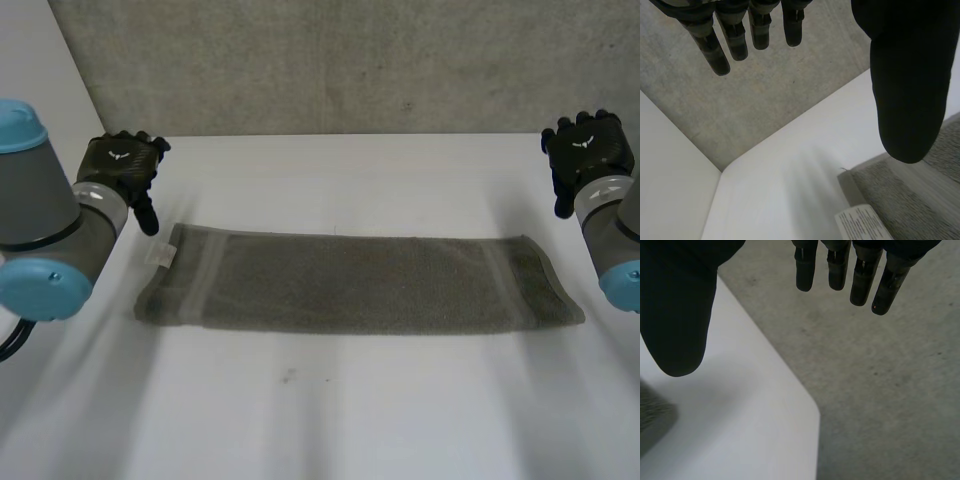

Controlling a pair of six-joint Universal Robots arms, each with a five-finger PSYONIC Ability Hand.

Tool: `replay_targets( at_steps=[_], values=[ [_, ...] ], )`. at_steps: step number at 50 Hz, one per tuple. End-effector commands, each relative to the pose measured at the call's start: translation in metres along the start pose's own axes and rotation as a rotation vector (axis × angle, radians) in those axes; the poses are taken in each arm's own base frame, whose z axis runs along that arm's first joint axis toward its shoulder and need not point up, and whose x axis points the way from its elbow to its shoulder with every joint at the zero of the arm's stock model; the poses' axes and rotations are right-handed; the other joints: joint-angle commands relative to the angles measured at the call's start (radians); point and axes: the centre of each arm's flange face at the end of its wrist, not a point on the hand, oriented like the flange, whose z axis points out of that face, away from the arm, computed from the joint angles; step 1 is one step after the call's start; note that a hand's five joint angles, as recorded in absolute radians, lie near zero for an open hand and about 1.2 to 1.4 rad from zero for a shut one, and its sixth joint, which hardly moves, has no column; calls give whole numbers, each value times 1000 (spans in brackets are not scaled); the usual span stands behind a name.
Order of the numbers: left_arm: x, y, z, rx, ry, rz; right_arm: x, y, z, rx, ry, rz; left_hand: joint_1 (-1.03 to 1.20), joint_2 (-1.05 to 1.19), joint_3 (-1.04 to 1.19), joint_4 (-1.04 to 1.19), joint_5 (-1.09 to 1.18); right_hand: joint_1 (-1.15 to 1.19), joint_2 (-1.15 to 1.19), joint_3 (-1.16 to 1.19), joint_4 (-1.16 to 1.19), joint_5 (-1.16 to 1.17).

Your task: Fold the towel.

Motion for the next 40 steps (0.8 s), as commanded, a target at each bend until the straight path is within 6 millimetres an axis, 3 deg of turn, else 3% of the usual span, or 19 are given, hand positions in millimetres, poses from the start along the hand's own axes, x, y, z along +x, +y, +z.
replay_targets(
  at_steps=[1,10,15,27,40],
  values=[
    [4,14,-37,-60,32,4,-5,19,-32,-160,-151,16,-5,8,7,5,-33,25,14,25,3,7],
    [21,46,-66,-111,106,0,-9,50,-76,-293,-310,95,-5,8,7,5,-33,316,305,316,294,298],
    [22,58,-72,-72,92,-4,-16,63,-86,-312,-364,125,-5,8,7,5,-33,390,379,389,367,372],
    [23,61,-76,-59,88,-5,-21,85,-78,-282,-327,130,-5,8,7,5,-33,557,546,557,535,539],
    [22,61,-78,-61,87,-5,-21,107,-67,-315,-319,124,-5,8,7,5,-33,1181,1170,1181,1159,1163]
  ],
)
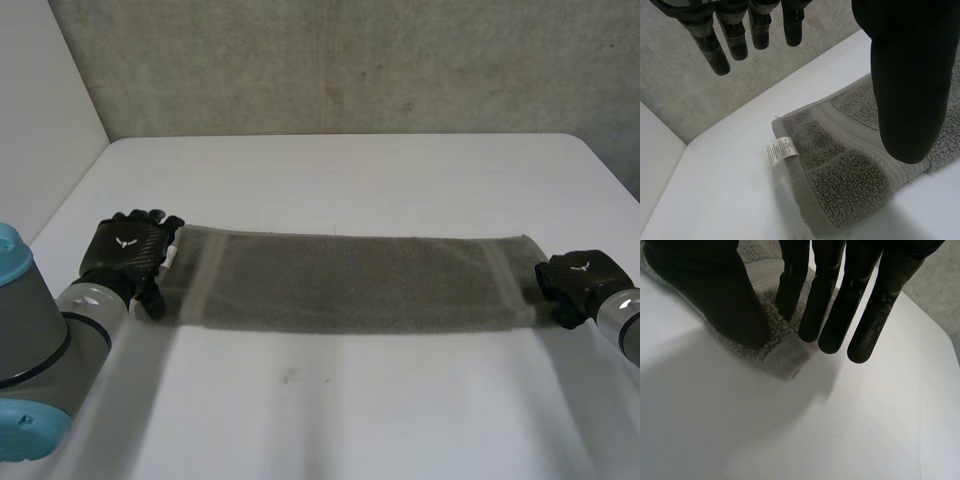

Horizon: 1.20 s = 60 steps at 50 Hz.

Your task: Fold the towel.

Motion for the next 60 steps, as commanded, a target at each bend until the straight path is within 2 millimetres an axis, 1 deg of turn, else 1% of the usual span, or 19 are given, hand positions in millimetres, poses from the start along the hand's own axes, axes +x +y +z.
replay_targets(
  at_steps=[1,12,17,20,23,28,31,33,34,36,37,38,39,41,44,54,56,58,60],
  values=[
    [0,0,0,-1,0,0,7,8,7,-22,10,5,-5,9,8,6,-33,524,367,365,363,405],
    [1,1,-1,-2,2,0,55,13,11,-54,156,-50,-5,9,8,6,-33,524,367,365,363,405],
    [1,1,-1,-2,2,0,112,14,1,-102,359,-95,-5,9,8,6,-33,524,367,365,363,405],
    [2,1,-2,-1,5,1,114,9,0,-87,367,-94,-5,9,8,6,-33,524,367,365,363,405],
    [2,1,-2,-3,6,1,95,-16,-1,10,334,-88,-5,9,8,6,-33,524,367,365,363,405],
    [2,1,-2,-2,4,0,42,-93,-21,336,232,-26,-5,9,8,6,-33,524,367,365,363,405],
    [1,-1,-3,4,2,-5,23,-111,-28,414,181,-29,-5,9,8,6,-33,524,367,365,363,405],
    [0,-3,-3,11,-2,-8,-32,-143,-43,568,32,-82,-5,9,8,6,-33,524,367,365,363,405],
    [0,-3,-4,12,-2,-13,-32,-144,-43,569,32,-82,-5,9,8,6,-33,524,367,365,363,405],
    [-1,-4,-4,17,-4,-19,-92,-165,-58,694,-117,-140,-5,9,8,6,-33,524,367,365,363,405],
    [-1,-5,-4,18,-4,-25,-93,-166,-58,694,-118,-140,-5,9,8,6,-33,524,367,365,363,405],
    [-1,-5,-4,20,-4,-30,-123,-170,-64,727,-191,-169,-5,9,8,6,-33,524,367,365,363,405],
    [-1,-5,-4,20,-4,-30,-124,-170,-64,727,-192,-169,-5,9,8,6,-33,524,367,365,363,405],
    [-1,-4,-5,17,-4,-31,-173,-168,-70,750,-303,-225,-5,9,8,6,-33,524,367,365,363,405],
    [-1,-4,-5,17,-4,-31,-215,-156,-72,746,-394,-281,-5,9,8,6,-33,524,367,365,363,405],
    [2,-4,-6,24,4,-29,-281,-111,-76,687,-546,-380,-5,9,8,6,-33,524,367,365,363,405],
    [3,-4,-6,23,6,-29,-280,-113,-76,688,-540,-375,-5,9,8,6,-33,363,206,204,202,244],
    [4,-3,-7,20,8,-29,-271,-122,-77,694,-497,-355,-5,9,8,6,-33,-589,-746,-748,-750,-708],
    [6,-2,-8,19,16,-27,-262,-133,-83,705,-460,-336,-5,9,8,6,-33,-698,-855,-857,-859,-817]
  ],
)
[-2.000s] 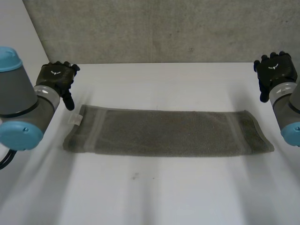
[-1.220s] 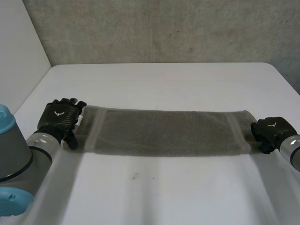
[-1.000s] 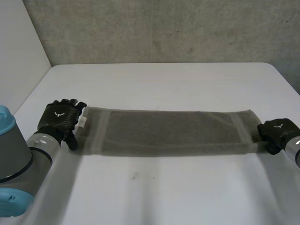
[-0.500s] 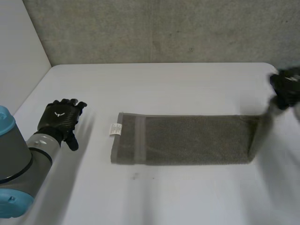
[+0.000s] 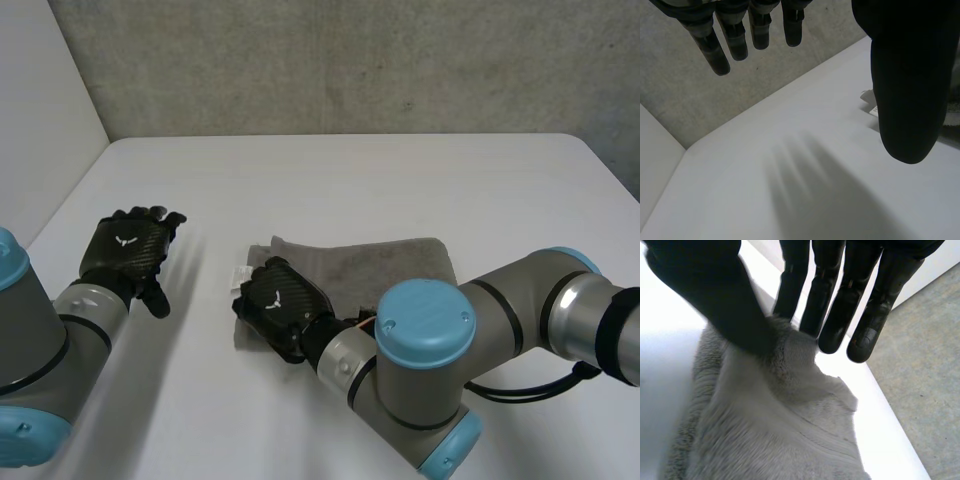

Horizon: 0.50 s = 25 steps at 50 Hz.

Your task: Fold the towel.

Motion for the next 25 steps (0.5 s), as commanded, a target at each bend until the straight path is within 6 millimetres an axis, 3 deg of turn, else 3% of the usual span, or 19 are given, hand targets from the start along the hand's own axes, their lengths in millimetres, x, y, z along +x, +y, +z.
replay_targets(
  at_steps=[1,4,5,7,12,13,15,16,18,19,21,25],
  values=[
    [4,2,-3,-4,13,2,32,-24,-10,4,133,21,-5,10,8,6,-33,-707,-841,-843,-861,-864],
    [10,1,-5,3,32,5,61,-28,-21,-24,244,80,-5,10,8,6,-33,-707,-841,-843,-861,-864],
    [15,0,-8,9,48,9,61,-28,-21,-24,245,81,-5,10,8,6,-33,-707,-841,-843,-861,-864],
    [20,-3,-10,19,63,13,85,-15,-35,-76,320,172,-5,10,8,6,-33,-707,-841,-843,-861,-864],
    [35,-14,-19,67,110,16,110,-2,-64,-139,384,312,-5,10,8,6,-33,-707,-841,-843,-861,-864],
    [41,-19,-23,85,127,10,110,-2,-64,-139,384,313,-5,10,8,6,-33,-707,-841,-843,-861,-864],
    [46,-25,-26,108,145,-3,114,23,-84,-265,392,394,-5,10,8,6,-33,-707,-841,-843,-861,-864],
    [52,-29,-28,128,162,-17,114,23,-85,-266,392,395,-5,10,8,6,-33,-707,-841,-843,-861,-864],
    [57,-34,-29,148,178,-34,110,48,-101,-377,378,454,-5,10,8,6,-33,-707,-841,-843,-861,-864],
    [59,-37,-29,162,185,-50,110,48,-101,-378,378,455,-5,10,8,6,-33,-707,-841,-843,-861,-864],
    [62,-38,-28,165,191,-62,106,68,-114,-437,366,495,-5,10,8,6,-33,-707,-841,-843,-861,-864],
    [66,-36,-25,163,199,-76,104,80,-121,-447,356,523,-5,10,8,6,-33,-703,-837,-838,-856,-860]
  ],
)
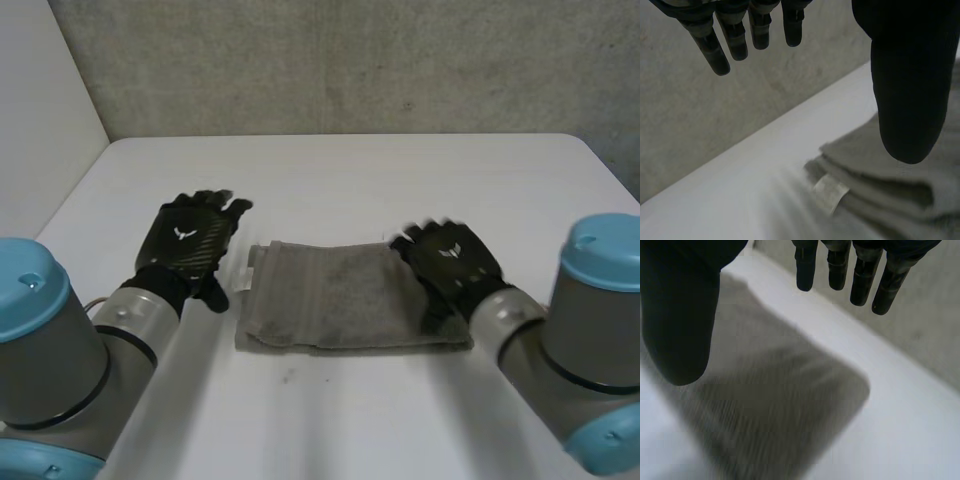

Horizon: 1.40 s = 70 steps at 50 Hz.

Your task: Fold the towel.

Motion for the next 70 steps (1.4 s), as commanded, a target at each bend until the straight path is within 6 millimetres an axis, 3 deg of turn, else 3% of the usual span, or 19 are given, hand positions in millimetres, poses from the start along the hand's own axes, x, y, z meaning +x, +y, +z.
replay_targets(
  at_steps=[1,5,11,22,24,26,30,32,35,37,40,42,43,45,47,51,57,61,70],
  values=[
    [13,1,6,20,29,-44,15,44,-6,-114,-18,57,-5,10,8,6,-33,59,47,57,35,37],
    [13,7,9,36,23,-44,15,55,0,-109,-11,56,-5,10,8,6,-33,336,324,333,312,314],
    [11,16,6,13,16,-45,30,61,9,-39,57,41,-5,10,8,6,-33,1182,1169,1179,1158,1160],
    [-2,21,6,-6,-27,-50,44,20,19,109,163,-254,-5,10,8,6,-33,1184,1171,1181,1160,1162],
    [-3,19,6,-1,-31,-52,27,4,21,167,127,-294,-5,10,8,6,-33,1184,1171,1181,1160,1162],
    [-4,16,5,7,-32,-51,-24,-30,19,301,12,-348,-5,10,8,6,-33,1184,1171,1181,1160,1162],
    [-7,15,4,8,-43,-51,-70,-43,16,375,-102,-376,-5,10,8,6,-33,1184,1171,1181,1160,1162],
    [-13,16,3,3,-59,-55,-109,-39,13,400,-207,-392,-5,10,8,6,-33,1184,1171,1181,1160,1162],
    [-15,18,2,-1,-68,-56,-130,-31,10,396,-264,-401,-5,10,8,6,-33,1184,1171,1181,1160,1162],
    [-16,18,2,-2,-71,-56,-167,-6,1,370,-368,-454,-5,10,8,6,-33,1184,1171,1181,1160,1162],
    [-20,17,3,-5,-81,-57,-182,12,-1,363,-399,-554,-5,10,8,6,-33,1184,1171,1181,1160,1162],
    [-21,17,3,-6,-83,-57,-182,12,0,371,-383,-591,-5,10,8,6,-33,1048,1036,1045,1024,1026],
    [-21,17,3,-6,-83,-59,-179,6,0,384,-356,-616,-5,10,8,6,-33,596,584,593,572,574],
    [-21,16,4,-2,-82,-57,-175,-4,-2,396,-339,-606,-5,10,8,6,-33,144,132,141,120,122],
    [-20,14,4,4,-78,-57,-165,-18,-2,414,-299,-575,-5,10,8,6,-33,-38,-50,-41,-62,-60],
    [-17,8,7,26,-69,-53,-118,-47,4,402,-175,-353,-5,10,8,6,-33,-38,-50,-41,-62,-60],
    [-2,-13,8,66,-15,-97,-80,-65,2,368,-147,-25,-5,10,8,6,-33,-38,-50,-41,-62,-60],
    [6,-22,8,55,17,-149,-42,-60,12,237,-145,231,-5,10,8,6,-33,-38,-50,-41,-62,-60],
    [41,7,24,-145,107,-304,-37,-10,44,-16,-209,337,-2,13,12,9,-29,-38,-50,-41,-62,-60]
  ],
)
